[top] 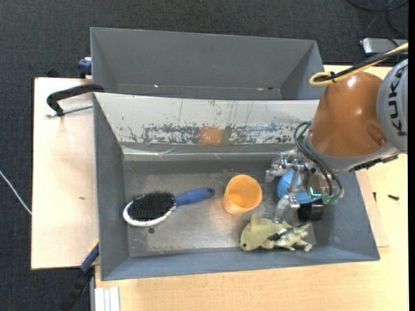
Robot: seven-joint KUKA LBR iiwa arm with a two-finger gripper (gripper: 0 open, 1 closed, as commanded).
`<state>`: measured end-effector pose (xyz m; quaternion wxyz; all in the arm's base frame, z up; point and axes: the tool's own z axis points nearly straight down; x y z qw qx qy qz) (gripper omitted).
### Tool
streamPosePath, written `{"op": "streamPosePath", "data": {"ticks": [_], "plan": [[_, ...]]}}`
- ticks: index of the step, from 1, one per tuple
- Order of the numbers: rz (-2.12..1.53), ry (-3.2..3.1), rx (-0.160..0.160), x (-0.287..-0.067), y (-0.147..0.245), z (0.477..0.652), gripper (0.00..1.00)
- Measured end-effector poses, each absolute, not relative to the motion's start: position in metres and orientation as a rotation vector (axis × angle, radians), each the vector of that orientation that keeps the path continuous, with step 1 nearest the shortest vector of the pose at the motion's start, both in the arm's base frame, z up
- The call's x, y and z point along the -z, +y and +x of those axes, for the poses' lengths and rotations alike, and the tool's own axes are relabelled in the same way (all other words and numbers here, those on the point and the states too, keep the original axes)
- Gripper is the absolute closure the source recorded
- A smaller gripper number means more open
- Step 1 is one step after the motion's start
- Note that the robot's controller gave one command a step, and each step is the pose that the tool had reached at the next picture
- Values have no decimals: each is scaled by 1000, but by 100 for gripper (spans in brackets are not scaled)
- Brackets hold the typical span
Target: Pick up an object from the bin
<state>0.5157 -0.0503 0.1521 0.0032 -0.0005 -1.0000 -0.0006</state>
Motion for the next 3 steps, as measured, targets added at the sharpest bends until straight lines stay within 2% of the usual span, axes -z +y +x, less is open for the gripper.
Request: {"op": "streamPosePath", "data": {"ticks": [1,2,3], "plan": [[-242,-3146,1,-98,-15,508,0],[-240,-3136,1,-96,-15,505,100],[-2,-3155,0,-222,-17,504,100]]}}
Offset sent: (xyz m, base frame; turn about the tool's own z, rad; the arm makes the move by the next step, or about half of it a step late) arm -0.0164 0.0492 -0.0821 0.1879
